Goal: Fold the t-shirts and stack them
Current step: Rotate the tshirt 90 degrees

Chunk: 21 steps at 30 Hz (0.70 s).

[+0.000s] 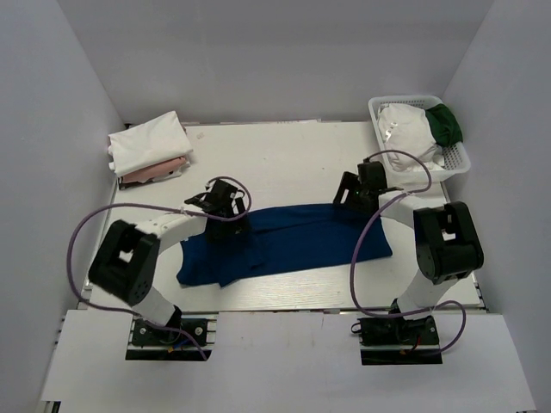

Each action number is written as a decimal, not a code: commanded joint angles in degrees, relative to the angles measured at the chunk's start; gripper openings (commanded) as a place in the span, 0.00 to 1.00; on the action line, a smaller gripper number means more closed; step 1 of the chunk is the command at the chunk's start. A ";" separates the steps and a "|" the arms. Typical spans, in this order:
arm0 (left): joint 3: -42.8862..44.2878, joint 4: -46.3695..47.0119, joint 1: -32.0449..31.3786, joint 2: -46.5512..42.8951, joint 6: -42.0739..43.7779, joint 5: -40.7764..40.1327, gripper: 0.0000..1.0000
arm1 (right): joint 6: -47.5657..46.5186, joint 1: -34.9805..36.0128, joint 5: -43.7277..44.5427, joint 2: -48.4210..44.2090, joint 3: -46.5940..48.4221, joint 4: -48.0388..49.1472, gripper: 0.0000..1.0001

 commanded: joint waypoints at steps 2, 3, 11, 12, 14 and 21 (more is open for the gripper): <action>4.34 5.34 4.92 9.77 0.61 4.37 1.00 | 3.34 0.70 3.17 -3.20 -4.71 -3.88 0.83; 6.99 5.34 4.93 16.24 2.44 4.39 1.00 | 3.52 1.14 3.87 -4.16 -5.15 -4.58 0.83; 60.05 -1.66 6.95 50.41 12.30 11.23 1.00 | 4.39 16.65 4.32 -14.87 -16.30 -10.82 0.79; 67.94 -3.78 6.34 55.20 12.30 12.99 1.00 | 5.09 18.44 1.27 -16.55 -17.80 -11.96 0.82; 89.85 -5.03 6.34 69.39 14.15 22.26 1.00 | 6.32 25.89 -2.52 -18.49 -21.13 -11.09 0.84; 90.24 20.90 5.19 75.62 2.11 32.43 1.00 | 6.77 39.89 -7.02 -19.20 -24.23 -7.58 0.90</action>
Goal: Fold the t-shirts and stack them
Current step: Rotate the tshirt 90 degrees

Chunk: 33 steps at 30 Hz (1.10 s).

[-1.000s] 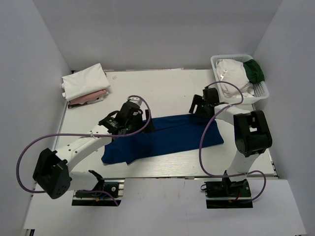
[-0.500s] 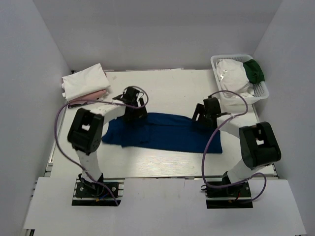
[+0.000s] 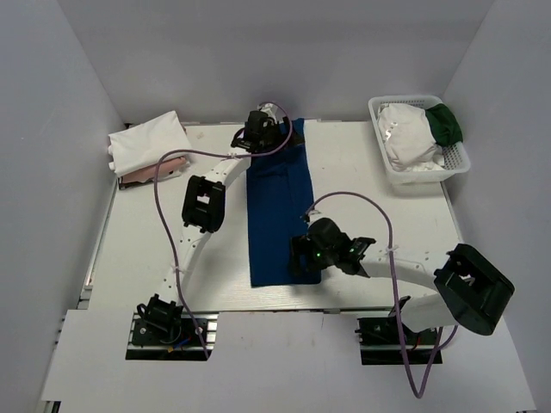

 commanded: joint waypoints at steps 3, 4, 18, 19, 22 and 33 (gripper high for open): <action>1.95 8.05 -1.21 5.07 -6.47 4.89 1.00 | 1.64 7.00 -5.23 -0.28 -4.58 -4.36 0.90; 1.25 9.11 -1.21 5.07 -7.08 3.75 1.00 | 1.81 7.44 -4.19 -1.33 -5.10 -4.09 0.90; -17.93 1.84 -1.21 -25.47 6.68 2.53 1.00 | -7.15 11.49 8.13 -13.55 1.04 -7.25 0.90; -21.92 -0.70 -1.21 -30.04 8.19 1.03 1.00 | -8.38 11.31 8.48 -13.82 1.22 -8.30 0.90; -40.42 -1.60 -1.21 -47.88 11.89 -3.38 1.00 | -8.04 11.40 8.31 -13.29 2.62 -11.03 0.90; -97.79 -2.56 -2.96 -91.92 1.71 -2.68 1.00 | -5.66 11.40 6.20 -13.02 -1.33 -15.78 0.90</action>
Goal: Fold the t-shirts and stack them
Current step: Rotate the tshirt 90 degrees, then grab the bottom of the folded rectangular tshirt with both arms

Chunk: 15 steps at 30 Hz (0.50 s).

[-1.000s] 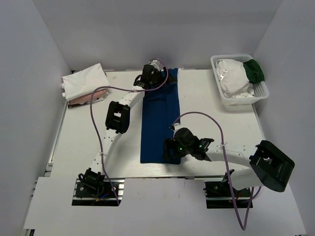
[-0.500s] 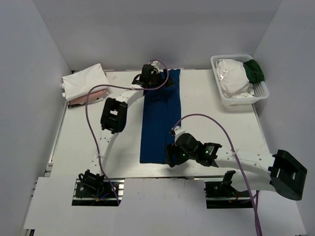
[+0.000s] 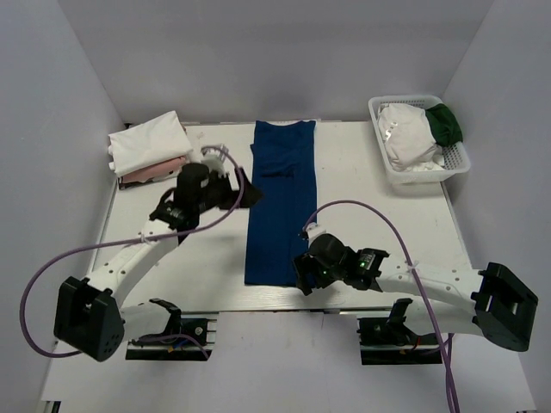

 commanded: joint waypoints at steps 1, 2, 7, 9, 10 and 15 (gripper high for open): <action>-10.59 -6.61 -1.89 -3.95 -4.90 3.25 1.00 | 0.48 0.28 -0.73 -1.38 -1.29 -1.81 0.90; -14.61 -7.66 -2.42 -5.28 -5.86 5.78 1.00 | 1.00 0.28 -0.82 -1.47 -1.72 -1.64 0.90; -25.37 -11.17 -4.70 -8.10 -7.19 14.07 1.00 | 3.29 0.28 -1.26 -1.73 -4.27 0.47 0.90; -26.78 -13.21 -5.59 -6.62 -7.19 13.19 1.00 | 3.56 0.28 -2.04 -1.38 -4.98 2.30 0.90; -27.31 -13.21 -6.38 -6.09 -7.19 13.19 1.00 | 3.47 0.19 -2.31 -1.47 -5.68 2.93 0.90; -28.10 -11.63 -8.40 -1.34 -7.72 12.84 0.84 | 3.90 0.36 -3.11 0.46 -5.86 4.25 0.86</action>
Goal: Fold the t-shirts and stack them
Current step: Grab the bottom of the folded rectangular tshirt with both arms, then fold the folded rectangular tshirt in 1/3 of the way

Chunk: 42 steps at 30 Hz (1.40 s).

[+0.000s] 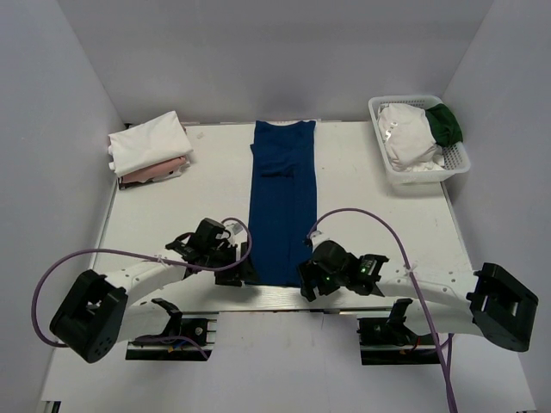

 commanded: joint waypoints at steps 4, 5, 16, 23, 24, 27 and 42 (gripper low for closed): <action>-0.65 0.02 -1.65 4.05 -0.68 -5.34 0.55 | 1.70 0.45 -1.01 2.20 -0.99 3.97 0.75; -0.65 0.63 -1.65 4.84 -0.69 -6.05 0.43 | 1.88 0.36 -0.75 2.29 -1.33 4.24 0.73; 6.37 2.66 -1.65 5.29 -0.78 -5.44 0.00 | 1.62 0.01 8.47 3.53 2.96 4.95 0.00; 15.33 5.82 -0.43 5.00 0.28 -15.16 0.00 | -0.57 -3.40 26.47 6.94 13.40 5.28 0.00; 16.48 6.52 -0.42 5.98 0.28 -17.29 0.00 | -0.58 -4.98 26.50 8.34 13.43 5.29 0.00; 22.89 6.53 0.19 10.63 0.28 -22.92 0.00 | -2.51 -8.07 27.38 12.12 18.08 10.03 0.00; 55.86 4.15 7.75 40.87 5.20 -25.13 0.00 | -10.94 -26.79 13.85 37.96 46.54 14.70 0.00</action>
